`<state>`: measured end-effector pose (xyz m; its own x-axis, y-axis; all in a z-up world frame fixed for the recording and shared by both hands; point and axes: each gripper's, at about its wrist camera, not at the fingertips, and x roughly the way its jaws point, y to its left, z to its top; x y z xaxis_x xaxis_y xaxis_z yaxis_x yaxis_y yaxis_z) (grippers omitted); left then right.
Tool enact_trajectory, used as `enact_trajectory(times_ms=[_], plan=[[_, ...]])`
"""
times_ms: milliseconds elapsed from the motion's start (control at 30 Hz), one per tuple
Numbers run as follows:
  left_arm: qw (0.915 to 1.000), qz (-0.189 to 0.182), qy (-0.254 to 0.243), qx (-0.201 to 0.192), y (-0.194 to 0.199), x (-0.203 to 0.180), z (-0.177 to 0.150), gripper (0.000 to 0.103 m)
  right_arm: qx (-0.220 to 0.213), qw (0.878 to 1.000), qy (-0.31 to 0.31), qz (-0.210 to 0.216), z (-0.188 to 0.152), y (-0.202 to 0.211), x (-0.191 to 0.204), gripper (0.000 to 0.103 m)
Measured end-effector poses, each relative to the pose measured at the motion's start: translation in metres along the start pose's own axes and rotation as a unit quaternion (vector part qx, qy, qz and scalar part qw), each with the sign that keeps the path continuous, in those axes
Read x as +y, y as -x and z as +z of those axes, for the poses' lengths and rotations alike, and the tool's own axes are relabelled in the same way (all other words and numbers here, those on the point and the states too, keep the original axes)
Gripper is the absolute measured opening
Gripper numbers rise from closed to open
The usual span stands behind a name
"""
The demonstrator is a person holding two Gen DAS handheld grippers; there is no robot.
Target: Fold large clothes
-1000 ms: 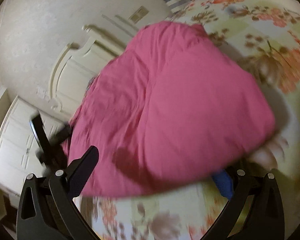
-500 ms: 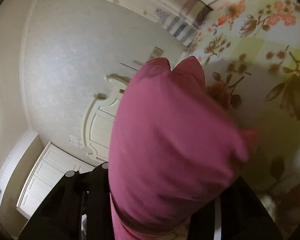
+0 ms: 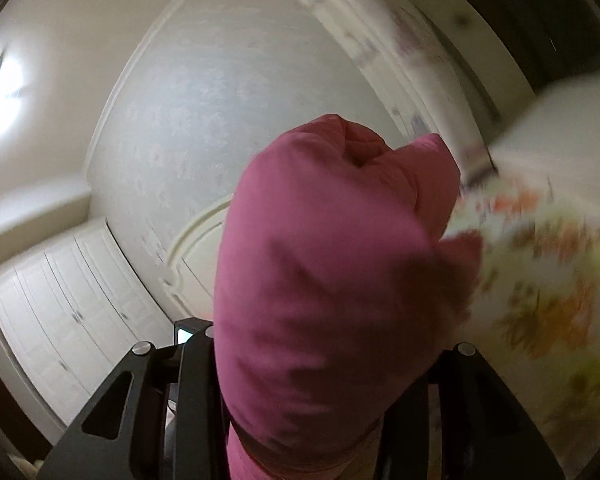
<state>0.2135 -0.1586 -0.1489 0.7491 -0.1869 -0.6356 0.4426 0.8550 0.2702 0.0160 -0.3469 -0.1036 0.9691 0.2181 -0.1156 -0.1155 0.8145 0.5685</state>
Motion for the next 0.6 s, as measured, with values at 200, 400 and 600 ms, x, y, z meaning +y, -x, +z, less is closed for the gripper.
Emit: enact_trajectory(times_ms=[200, 400, 600], plan=[[0.9944, 0.037, 0.060, -0.079, 0.062, 0.014, -0.009, 0.098, 0.000, 0.988, 0.152, -0.033, 0.009, -0.014, 0.076, 0.039], [0.9899, -0.130, 0.055, -0.019, 0.069, 0.004, -0.071, 0.093, 0.028, 0.978, 0.201, -0.039, -0.002, -0.039, 0.107, 0.040], [0.9480, -0.185, 0.247, -0.077, 0.108, 0.107, -0.113, 0.091, 0.073, 0.904, 0.418, -0.061, -0.068, -0.071, 0.207, 0.042]])
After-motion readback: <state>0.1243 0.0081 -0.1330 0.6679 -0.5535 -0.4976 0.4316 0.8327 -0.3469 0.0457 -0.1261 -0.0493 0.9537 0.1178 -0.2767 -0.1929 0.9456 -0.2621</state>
